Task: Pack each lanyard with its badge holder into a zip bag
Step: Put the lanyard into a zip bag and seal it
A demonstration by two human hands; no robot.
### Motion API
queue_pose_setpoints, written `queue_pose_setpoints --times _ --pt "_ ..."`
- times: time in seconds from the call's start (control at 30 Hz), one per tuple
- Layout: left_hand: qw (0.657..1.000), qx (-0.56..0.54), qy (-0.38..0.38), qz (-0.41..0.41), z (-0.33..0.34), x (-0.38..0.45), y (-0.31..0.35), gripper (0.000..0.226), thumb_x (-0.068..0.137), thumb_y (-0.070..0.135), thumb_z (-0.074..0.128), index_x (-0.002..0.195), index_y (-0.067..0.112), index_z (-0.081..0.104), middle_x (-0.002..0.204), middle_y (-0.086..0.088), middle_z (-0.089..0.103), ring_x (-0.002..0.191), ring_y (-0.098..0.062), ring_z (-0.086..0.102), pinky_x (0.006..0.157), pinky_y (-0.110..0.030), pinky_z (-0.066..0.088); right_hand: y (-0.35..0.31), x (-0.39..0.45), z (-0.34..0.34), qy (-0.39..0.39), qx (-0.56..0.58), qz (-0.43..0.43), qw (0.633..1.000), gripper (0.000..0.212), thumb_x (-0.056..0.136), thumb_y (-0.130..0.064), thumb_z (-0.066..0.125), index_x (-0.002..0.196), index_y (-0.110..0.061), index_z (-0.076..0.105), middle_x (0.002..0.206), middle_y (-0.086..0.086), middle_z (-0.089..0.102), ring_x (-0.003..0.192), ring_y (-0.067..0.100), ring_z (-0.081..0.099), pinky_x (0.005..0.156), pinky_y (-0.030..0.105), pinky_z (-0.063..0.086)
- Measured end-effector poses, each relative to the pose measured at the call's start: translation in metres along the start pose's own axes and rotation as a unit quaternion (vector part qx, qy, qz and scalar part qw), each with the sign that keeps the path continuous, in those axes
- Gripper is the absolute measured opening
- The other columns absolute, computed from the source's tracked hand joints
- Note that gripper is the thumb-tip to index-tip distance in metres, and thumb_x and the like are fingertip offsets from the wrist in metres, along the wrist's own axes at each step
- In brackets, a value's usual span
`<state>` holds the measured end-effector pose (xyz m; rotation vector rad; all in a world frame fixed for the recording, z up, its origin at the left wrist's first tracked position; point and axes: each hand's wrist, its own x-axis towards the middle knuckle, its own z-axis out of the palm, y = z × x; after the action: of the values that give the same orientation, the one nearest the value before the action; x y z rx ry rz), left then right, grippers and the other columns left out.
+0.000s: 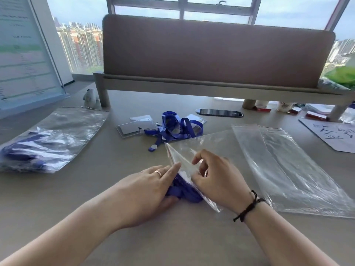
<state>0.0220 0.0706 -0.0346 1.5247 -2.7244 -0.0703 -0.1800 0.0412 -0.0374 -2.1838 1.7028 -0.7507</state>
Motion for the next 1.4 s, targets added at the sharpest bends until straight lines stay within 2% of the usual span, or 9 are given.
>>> queue_pose_setpoints --times 0.2,0.4,0.53,0.7,0.9,1.13,1.27,1.33,1.4 --pt "0.993 0.104 -0.016 -0.053 0.009 0.02 0.014 0.071 0.102 0.04 0.028 0.158 0.019 -0.011 0.157 -0.012 0.034 0.142 -0.026 0.035 0.109 -0.038 0.04 0.002 -0.001 0.0 0.012 -0.008 0.022 1.0 0.012 0.081 -0.035 0.061 0.092 -0.035 0.055 0.069 -0.013 0.062 0.069 0.001 0.057 0.064 0.029 0.05" --pt "0.992 0.093 0.016 -0.078 -0.001 0.014 0.001 0.042 0.1 0.035 0.028 0.141 0.027 0.027 0.126 -0.003 0.061 0.108 -0.027 0.063 0.086 -0.039 0.051 0.005 0.0 -0.001 0.017 0.006 0.042 0.999 0.011 0.083 -0.039 0.063 0.091 -0.036 0.056 0.07 -0.014 0.062 0.073 0.001 0.058 0.068 0.029 0.051" --pt "0.993 0.02 0.039 -0.107 -0.014 0.003 -0.012 0.033 0.1 0.028 0.033 0.132 0.033 0.032 0.122 0.006 0.063 0.098 -0.026 0.065 0.085 -0.039 0.052 0.003 -0.001 -0.001 0.002 0.003 0.043 0.999 0.011 0.085 -0.038 0.062 0.094 -0.035 0.056 0.073 -0.014 0.063 0.073 0.001 0.058 0.064 0.026 0.046" --pt "0.988 -0.042 0.087 -0.12 -0.023 -0.012 -0.026 0.021 0.094 0.018 0.04 0.109 0.032 0.045 0.083 0.016 0.051 0.08 -0.02 0.056 0.074 -0.034 0.048 0.001 -0.002 0.0 -0.01 -0.007 0.033 0.999 0.01 0.085 -0.037 0.061 0.093 -0.035 0.055 0.073 -0.013 0.063 0.069 -0.002 0.057 0.058 0.02 0.04" --pt "0.987 -0.095 0.12 -0.057 -0.016 -0.014 -0.028 0.039 0.095 0.02 0.042 0.124 0.046 0.047 0.1 0.025 0.062 0.09 -0.005 0.057 0.075 -0.029 0.049 -0.001 -0.003 0.003 -0.011 -0.003 0.023 1.0 0.009 0.082 -0.039 0.061 0.086 -0.032 0.061 0.071 -0.014 0.064 0.07 0.003 0.06 0.069 0.029 0.052" --pt "0.924 -0.226 0.306 0.035 -0.011 -0.014 -0.012 0.069 0.077 -0.001 0.044 0.129 0.042 0.052 0.099 0.038 0.056 0.079 0.008 0.051 0.075 -0.004 0.036 -0.001 -0.003 0.007 0.0 0.005 0.006 1.0 0.016 0.081 -0.037 0.061 0.069 -0.028 0.058 0.058 -0.012 0.059 0.057 0.004 0.055 0.06 0.025 0.049" --pt "0.915 -0.239 0.298 0.13 -0.008 -0.01 -0.007 0.074 0.074 -0.014 0.045 0.132 0.03 0.057 0.135 0.024 0.059 0.121 -0.001 0.059 0.098 -0.018 0.046 -0.002 -0.002 0.008 -0.067 0.076 -0.027 0.995 0.028 0.081 -0.034 0.063 0.058 -0.019 0.057 0.05 -0.012 0.042 0.047 -0.001 0.038 0.05 0.026 0.038" --pt "0.921 -0.236 0.265 0.16 -0.004 -0.006 -0.01 0.067 0.081 -0.018 0.052 0.131 0.025 0.061 0.134 0.02 0.06 0.125 -0.005 0.058 0.1 -0.028 0.049 -0.002 -0.002 0.006 -0.095 0.158 -0.048 0.982 0.03 0.075 -0.037 0.06 0.068 -0.008 0.057 0.061 -0.011 0.043 0.062 0.002 0.038 0.056 0.042 0.043" --pt "0.925 -0.238 0.246 0.165 -0.002 -0.003 -0.015 0.058 0.086 -0.017 0.056 0.13 0.022 0.063 0.131 0.016 0.063 0.123 -0.008 0.06 0.097 -0.033 0.05 0.0 0.002 -0.001 -0.097 0.207 -0.026 0.973 0.018 0.069 -0.031 0.062 0.068 -0.013 0.064 0.061 -0.006 0.057 0.063 0.005 0.047 0.059 0.035 0.044"
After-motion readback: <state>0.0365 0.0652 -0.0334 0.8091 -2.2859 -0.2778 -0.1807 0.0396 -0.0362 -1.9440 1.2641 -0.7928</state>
